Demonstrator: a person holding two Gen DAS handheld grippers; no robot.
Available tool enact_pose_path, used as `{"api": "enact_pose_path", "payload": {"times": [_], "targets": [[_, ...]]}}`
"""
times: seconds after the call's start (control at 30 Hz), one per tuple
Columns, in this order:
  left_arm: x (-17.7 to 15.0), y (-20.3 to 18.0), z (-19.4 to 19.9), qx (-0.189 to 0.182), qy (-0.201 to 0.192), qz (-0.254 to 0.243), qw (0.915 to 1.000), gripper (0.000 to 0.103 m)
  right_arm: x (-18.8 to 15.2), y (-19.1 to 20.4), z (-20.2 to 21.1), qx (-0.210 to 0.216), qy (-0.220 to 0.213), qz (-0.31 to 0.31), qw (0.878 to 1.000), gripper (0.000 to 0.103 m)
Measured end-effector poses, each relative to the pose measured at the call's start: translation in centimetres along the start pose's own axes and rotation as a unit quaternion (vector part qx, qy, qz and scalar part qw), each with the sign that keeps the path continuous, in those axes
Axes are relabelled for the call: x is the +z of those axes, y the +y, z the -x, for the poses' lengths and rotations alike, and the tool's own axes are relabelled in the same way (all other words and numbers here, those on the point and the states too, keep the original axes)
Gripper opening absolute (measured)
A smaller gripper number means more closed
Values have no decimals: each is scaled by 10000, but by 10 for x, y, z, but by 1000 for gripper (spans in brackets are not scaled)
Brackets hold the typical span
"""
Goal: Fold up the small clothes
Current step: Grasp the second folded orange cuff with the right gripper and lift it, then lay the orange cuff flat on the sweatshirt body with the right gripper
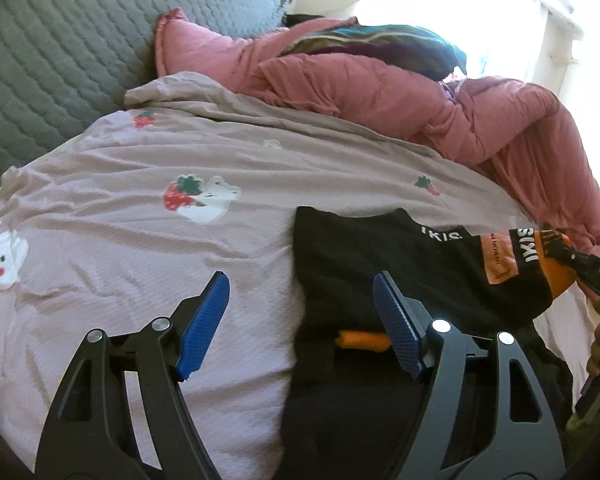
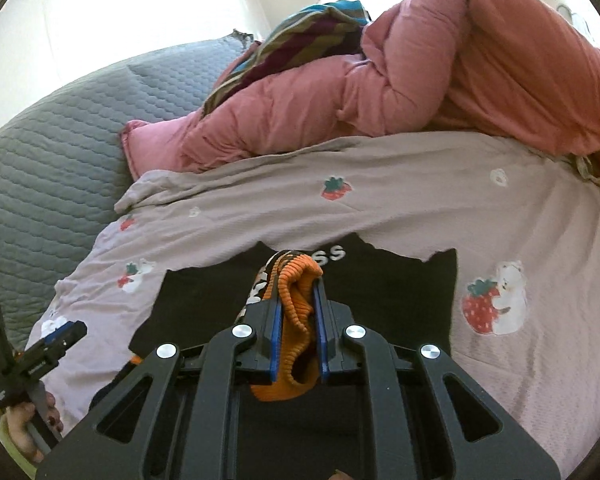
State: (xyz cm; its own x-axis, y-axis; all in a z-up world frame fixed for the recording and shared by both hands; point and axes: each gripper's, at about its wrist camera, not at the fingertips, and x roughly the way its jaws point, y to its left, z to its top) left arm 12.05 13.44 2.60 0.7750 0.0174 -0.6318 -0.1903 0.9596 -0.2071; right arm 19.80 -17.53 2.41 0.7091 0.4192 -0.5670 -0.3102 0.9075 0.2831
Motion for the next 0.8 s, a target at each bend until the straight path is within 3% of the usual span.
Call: {"api": "enact_pose_path", "payload": {"times": [0.33,0.57,0.7,0.8], "targets": [[25,-54,-58,-318,584,-384,9970,66,-6,-19,-3,-162,8,-107,9998,13],[11,-71,-93,-494,884,-607,9930,66,-11,-31,-12,-428,128,-92,9990,13],[-6,-69,-108,-773,1135,-710,9880,67,-18,-34,-21,-981,233,109,9948,29],[-10,-68,-110,-764,1172,-803,9869,67,-21,-39,-21,-1089,272,61,9937,32]]}}
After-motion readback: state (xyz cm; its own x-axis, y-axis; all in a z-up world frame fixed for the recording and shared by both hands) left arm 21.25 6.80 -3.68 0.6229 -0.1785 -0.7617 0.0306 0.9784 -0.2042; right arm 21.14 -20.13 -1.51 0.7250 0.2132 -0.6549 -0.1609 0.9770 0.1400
